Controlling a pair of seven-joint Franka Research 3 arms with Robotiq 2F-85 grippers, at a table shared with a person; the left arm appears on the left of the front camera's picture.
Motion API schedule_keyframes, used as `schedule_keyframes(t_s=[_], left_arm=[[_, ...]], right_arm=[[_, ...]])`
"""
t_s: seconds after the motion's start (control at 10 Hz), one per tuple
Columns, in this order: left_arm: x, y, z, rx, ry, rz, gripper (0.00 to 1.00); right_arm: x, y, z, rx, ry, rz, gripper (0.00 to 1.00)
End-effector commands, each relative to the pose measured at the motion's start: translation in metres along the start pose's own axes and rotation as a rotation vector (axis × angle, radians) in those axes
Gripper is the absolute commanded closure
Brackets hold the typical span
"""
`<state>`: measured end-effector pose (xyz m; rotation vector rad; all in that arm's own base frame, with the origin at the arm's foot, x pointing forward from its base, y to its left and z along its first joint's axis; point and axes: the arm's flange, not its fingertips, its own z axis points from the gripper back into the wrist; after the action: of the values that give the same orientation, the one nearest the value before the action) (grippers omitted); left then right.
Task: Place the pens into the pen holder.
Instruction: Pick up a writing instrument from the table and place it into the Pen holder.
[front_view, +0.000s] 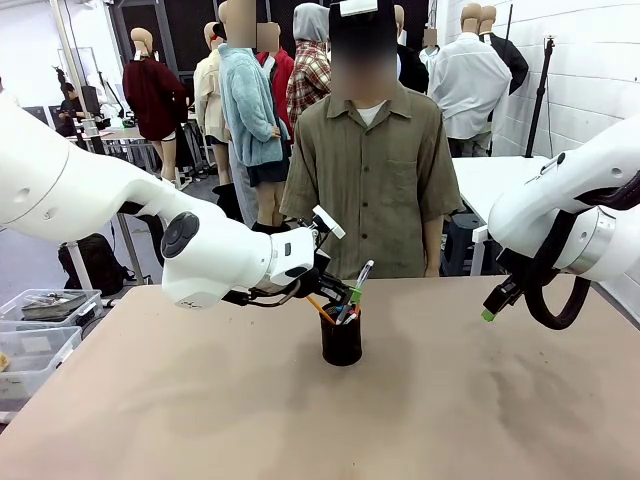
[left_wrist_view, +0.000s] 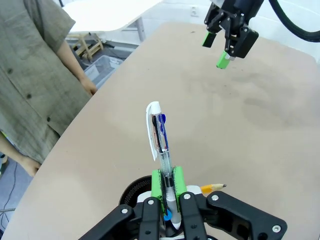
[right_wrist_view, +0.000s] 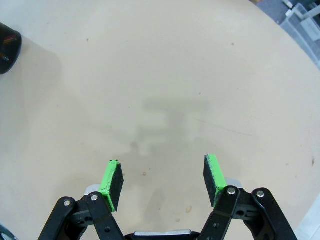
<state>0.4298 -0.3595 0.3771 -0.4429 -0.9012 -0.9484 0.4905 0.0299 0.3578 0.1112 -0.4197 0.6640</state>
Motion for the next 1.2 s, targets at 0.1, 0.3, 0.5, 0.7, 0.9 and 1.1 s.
schedule_keyframes(t_s=[0.1,0.3,0.5,0.7,0.9,1.1], left_arm=[[-0.0104,0.0002,0.0137,-0.072,-0.077,0.021,1.00],[-0.0109,0.0000,0.0106,-0.080,-0.075,0.003,1.00],[-0.0150,0.0018,0.0098,-0.082,-0.073,0.020,0.96],[-0.0161,0.0026,0.0080,-0.084,-0.063,0.018,0.67],[-0.0171,0.0040,0.0070,-0.083,-0.071,0.017,0.47],[-0.0161,0.0052,0.0115,-0.067,-0.082,0.018,0.47]], right_arm=[[-0.0050,-0.0016,-0.0026,0.008,-0.021,0.006,0.19],[-0.0050,-0.0016,-0.0026,0.008,-0.021,0.006,0.19],[-0.0050,-0.0016,-0.0026,0.008,-0.021,0.006,0.19],[-0.0050,-0.0016,-0.0026,0.008,-0.021,0.006,0.19],[-0.0050,-0.0016,-0.0026,0.008,-0.021,0.006,0.19],[-0.0050,-0.0016,-0.0026,0.008,-0.021,0.006,0.19]])
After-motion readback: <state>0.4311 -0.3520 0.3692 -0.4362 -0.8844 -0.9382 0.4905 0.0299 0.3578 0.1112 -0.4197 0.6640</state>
